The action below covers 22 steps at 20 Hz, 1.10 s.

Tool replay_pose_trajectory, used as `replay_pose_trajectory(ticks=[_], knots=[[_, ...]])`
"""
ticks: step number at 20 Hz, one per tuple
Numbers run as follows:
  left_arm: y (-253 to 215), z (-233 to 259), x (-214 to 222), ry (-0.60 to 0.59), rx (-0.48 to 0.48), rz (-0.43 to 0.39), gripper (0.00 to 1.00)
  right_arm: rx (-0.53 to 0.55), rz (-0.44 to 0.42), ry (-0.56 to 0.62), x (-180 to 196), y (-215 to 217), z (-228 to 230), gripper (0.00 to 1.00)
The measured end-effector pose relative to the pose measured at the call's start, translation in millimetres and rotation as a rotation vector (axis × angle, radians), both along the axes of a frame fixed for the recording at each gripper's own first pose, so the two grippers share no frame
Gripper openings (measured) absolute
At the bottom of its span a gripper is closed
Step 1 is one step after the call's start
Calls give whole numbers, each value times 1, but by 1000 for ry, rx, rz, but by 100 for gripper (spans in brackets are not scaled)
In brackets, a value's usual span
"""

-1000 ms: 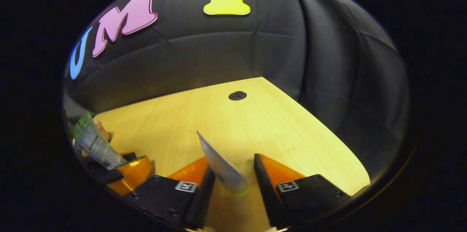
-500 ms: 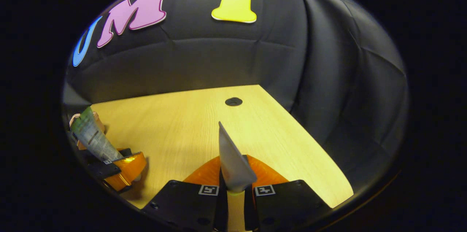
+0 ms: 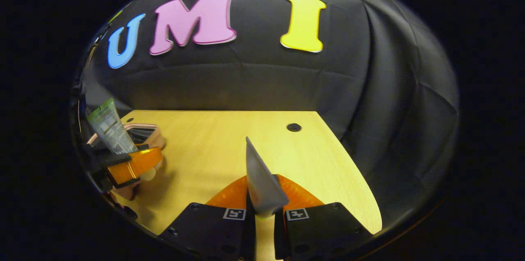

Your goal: First open the suitcase, pack the skin care products into it, and then close the suitcase.

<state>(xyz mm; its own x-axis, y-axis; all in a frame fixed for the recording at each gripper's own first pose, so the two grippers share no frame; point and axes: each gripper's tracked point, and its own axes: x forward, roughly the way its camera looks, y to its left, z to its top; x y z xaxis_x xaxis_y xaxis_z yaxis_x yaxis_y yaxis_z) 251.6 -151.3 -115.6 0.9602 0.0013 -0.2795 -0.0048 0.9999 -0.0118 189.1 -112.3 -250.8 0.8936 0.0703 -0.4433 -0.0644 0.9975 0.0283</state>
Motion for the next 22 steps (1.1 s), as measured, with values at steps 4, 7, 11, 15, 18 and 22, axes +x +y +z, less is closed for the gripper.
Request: replay_pose_trajectory(ticks=[4,7,11,15,18,22], knots=[[109,21,-35,83,25,98,42,49,130,-15,-16,67,40,20],[166,-7,-36,258,39,80,42,105,193,-12,-26,119,66,20],[207,-44,-28,475,-7,46,43,121,258,-12,-39,159,91,20],[219,-77,-21,685,-18,0,43,121,267,-9,-48,176,102,20],[228,-99,-27,825,12,2,43,127,250,13,-50,180,101,20],[241,-108,-21,857,54,41,46,118,233,27,-51,182,102,20]])
